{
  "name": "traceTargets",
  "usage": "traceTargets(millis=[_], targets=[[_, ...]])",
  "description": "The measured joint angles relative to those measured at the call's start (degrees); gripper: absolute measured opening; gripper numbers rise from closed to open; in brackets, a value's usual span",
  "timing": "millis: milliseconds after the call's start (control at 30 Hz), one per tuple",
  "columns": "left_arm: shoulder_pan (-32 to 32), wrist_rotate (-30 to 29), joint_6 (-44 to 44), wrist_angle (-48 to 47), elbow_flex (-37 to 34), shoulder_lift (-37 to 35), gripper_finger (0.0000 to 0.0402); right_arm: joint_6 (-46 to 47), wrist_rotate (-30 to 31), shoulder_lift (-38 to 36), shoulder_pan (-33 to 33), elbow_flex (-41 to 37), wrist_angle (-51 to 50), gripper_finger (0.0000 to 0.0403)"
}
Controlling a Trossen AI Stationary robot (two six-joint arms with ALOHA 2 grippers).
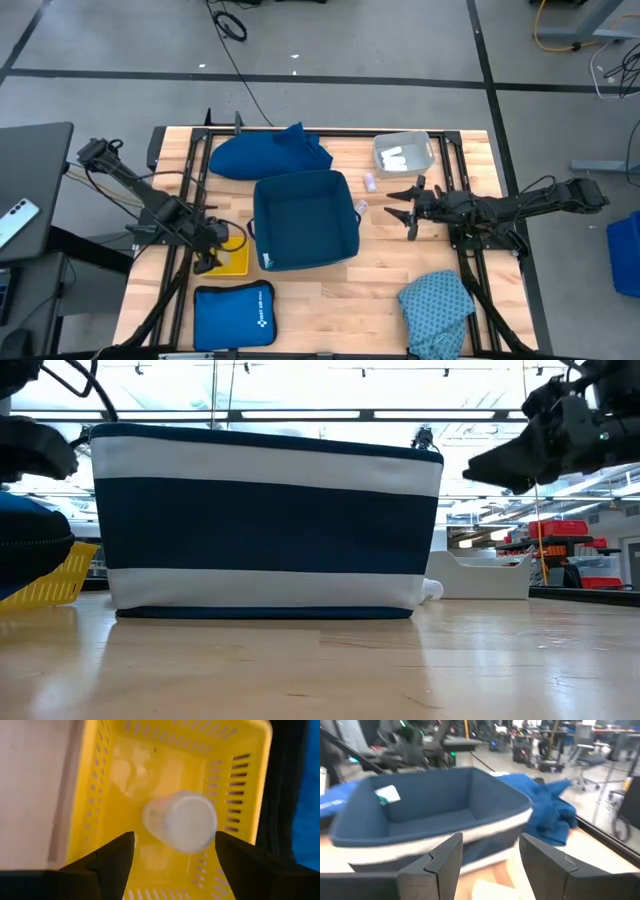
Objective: Pick & place medical supplies in basket/bin
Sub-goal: Put the bottom white medicine bottle into the yellow bin
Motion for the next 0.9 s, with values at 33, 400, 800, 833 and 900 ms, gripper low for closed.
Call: traceTargets(millis=[33,400,800,833,900], targets=[[0.00,-1.09,0.47,-0.09,0.47,-0.45,0.0284,0.00,0.53,0.26,0.00,0.00,-0.45,0.0204],[0.09,-24.43,11.19,0.69,8.26,-4.97,0.0284,0.51,2.10,14.35,-2.81,5.44,-6.78,0.0204],[0.09,-54.77,29.32,29.56,8.17,-2.80,0.0284,-9.34,-0.92,38.05,-8.81,24.14,-26.60,0.0206],[0.13,-55.85,31.66,31.54,8.17,-2.43,0.0284,-10.30,-1.62,39.08,-9.29,25.34,-28.35,0.0208],[0.13,-57.30,36.03,34.38,8.17,-1.62,0.0284,-12.47,-2.57,40.80,-10.24,27.52,-31.19,0.0217]])
